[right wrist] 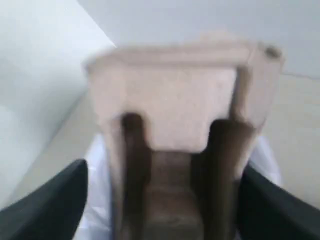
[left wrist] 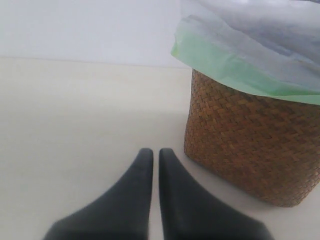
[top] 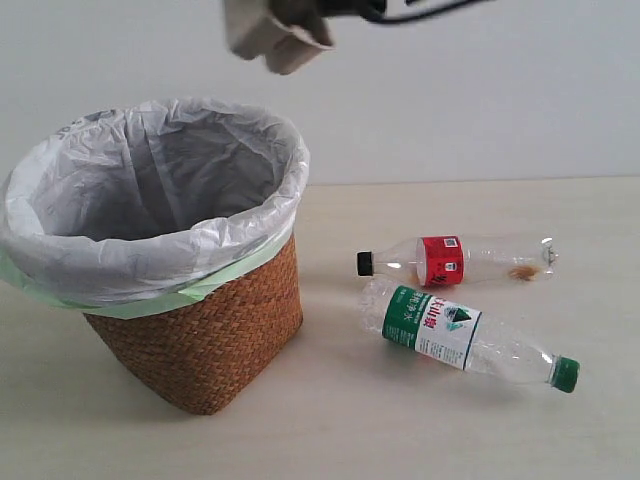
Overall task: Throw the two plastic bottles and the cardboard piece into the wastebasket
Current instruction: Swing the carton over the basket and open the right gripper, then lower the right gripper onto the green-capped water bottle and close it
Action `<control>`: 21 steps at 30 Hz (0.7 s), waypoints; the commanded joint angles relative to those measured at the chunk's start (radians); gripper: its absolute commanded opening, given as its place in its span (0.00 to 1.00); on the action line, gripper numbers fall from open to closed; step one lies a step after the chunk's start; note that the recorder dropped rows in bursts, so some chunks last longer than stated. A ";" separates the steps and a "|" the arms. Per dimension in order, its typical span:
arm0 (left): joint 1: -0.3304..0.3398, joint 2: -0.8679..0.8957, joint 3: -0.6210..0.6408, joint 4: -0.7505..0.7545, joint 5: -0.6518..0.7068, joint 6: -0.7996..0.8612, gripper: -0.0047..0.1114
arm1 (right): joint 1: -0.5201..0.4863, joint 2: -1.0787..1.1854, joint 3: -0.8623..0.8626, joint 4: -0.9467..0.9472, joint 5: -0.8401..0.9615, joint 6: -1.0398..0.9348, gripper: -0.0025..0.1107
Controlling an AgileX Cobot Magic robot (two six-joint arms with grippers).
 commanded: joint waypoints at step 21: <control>0.001 -0.003 0.004 0.003 -0.001 -0.008 0.07 | -0.166 0.081 0.072 -0.637 0.446 0.058 0.52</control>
